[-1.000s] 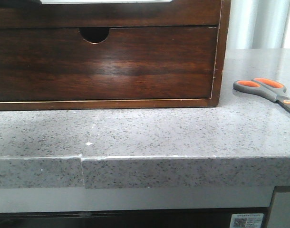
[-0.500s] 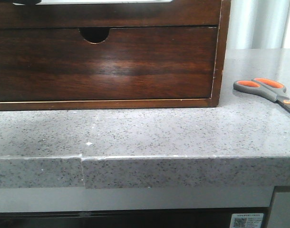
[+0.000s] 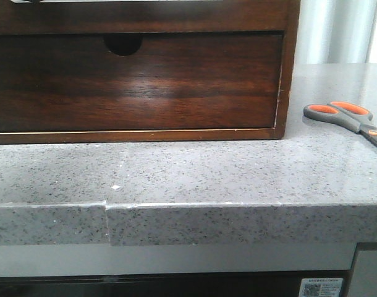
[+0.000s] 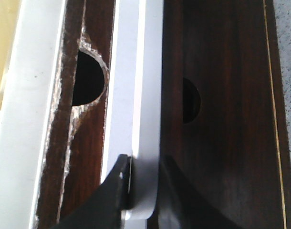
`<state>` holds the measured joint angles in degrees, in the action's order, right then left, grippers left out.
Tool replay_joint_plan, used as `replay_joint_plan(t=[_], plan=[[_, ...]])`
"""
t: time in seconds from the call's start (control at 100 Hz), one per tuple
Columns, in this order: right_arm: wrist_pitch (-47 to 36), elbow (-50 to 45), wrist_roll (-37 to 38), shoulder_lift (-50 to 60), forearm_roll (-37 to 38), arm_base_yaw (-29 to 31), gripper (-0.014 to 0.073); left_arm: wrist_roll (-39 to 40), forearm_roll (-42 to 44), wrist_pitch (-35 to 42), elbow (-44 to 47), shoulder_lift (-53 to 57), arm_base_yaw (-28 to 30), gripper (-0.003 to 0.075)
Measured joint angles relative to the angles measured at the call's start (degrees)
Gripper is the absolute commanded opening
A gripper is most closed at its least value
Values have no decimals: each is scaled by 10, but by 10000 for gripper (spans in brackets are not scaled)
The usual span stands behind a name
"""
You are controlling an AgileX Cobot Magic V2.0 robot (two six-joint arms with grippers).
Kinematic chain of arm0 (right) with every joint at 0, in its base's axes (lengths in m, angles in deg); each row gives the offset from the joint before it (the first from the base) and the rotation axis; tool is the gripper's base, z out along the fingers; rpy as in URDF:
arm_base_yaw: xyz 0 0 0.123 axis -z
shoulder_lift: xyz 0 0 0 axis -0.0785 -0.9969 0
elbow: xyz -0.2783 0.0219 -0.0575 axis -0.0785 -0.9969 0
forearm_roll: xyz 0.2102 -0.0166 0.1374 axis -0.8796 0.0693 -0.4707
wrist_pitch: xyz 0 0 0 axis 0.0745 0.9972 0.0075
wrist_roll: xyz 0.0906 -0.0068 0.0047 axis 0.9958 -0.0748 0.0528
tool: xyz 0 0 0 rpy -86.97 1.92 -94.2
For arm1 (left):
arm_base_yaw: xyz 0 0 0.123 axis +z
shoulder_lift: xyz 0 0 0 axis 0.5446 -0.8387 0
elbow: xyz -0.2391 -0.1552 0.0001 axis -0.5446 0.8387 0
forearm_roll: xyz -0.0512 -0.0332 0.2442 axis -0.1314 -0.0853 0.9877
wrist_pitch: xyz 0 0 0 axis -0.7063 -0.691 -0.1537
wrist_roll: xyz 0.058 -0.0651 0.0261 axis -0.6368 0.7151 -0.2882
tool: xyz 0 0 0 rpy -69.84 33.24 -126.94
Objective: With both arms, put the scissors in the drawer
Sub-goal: 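Pull the drawer open toward the robot with the left gripper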
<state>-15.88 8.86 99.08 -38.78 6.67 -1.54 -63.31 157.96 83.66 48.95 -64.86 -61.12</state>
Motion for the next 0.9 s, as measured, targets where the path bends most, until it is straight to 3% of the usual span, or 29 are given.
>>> replay_joint_plan(t=[0.9], plan=[[1,0,0,0,0,0,-48,0,6,69,99,129,-4,-22]])
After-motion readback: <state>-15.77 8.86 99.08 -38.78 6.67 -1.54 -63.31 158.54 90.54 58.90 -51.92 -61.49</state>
